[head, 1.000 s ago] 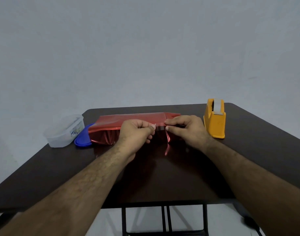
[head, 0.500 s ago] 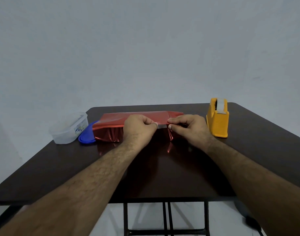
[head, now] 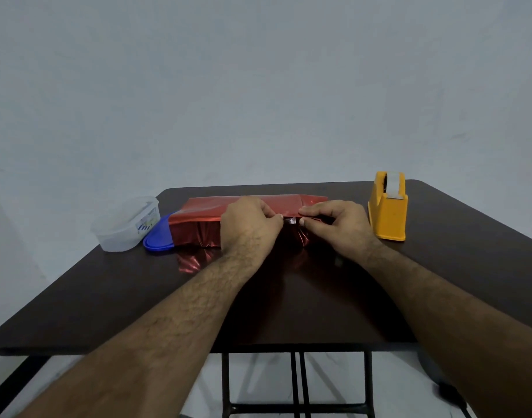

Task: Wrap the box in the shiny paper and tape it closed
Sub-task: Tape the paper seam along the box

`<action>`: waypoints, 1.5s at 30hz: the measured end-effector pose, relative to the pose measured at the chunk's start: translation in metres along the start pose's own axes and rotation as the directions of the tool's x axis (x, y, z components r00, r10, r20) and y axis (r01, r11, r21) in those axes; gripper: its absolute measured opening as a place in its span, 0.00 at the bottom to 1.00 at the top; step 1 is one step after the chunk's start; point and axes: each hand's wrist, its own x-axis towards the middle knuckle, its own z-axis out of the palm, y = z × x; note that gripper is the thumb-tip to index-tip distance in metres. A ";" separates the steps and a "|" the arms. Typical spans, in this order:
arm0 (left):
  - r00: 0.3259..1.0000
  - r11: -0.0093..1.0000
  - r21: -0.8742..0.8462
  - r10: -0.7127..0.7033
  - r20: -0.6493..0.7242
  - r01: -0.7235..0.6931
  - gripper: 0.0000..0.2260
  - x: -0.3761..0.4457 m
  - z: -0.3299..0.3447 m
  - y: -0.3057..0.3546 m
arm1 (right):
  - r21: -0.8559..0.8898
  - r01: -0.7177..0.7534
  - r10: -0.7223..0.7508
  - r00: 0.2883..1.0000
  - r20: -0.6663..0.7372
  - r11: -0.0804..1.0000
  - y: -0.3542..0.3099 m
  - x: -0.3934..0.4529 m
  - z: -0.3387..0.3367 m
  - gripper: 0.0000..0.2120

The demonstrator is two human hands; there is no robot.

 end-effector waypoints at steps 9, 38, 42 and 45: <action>0.996 0.990 -0.121 -0.081 -0.039 0.076 0.08 0.005 -0.004 -0.014 | -0.021 0.016 -0.016 0.999 -0.032 1.000 0.002 0.001 0.003 0.11; 0.794 0.789 0.101 0.608 0.014 -0.606 0.08 0.030 0.011 -0.056 | -0.546 0.552 -0.634 0.772 0.048 0.630 -0.001 0.019 0.026 0.06; 0.790 0.786 0.095 0.613 0.007 -0.611 0.07 0.032 0.012 -0.058 | -0.541 0.492 -0.580 0.814 0.010 0.682 0.002 0.017 0.024 0.06; 0.807 0.803 0.089 0.591 0.005 -0.589 0.04 0.033 0.009 -0.062 | -0.522 0.414 -0.512 0.857 -0.053 0.746 0.006 0.015 0.018 0.06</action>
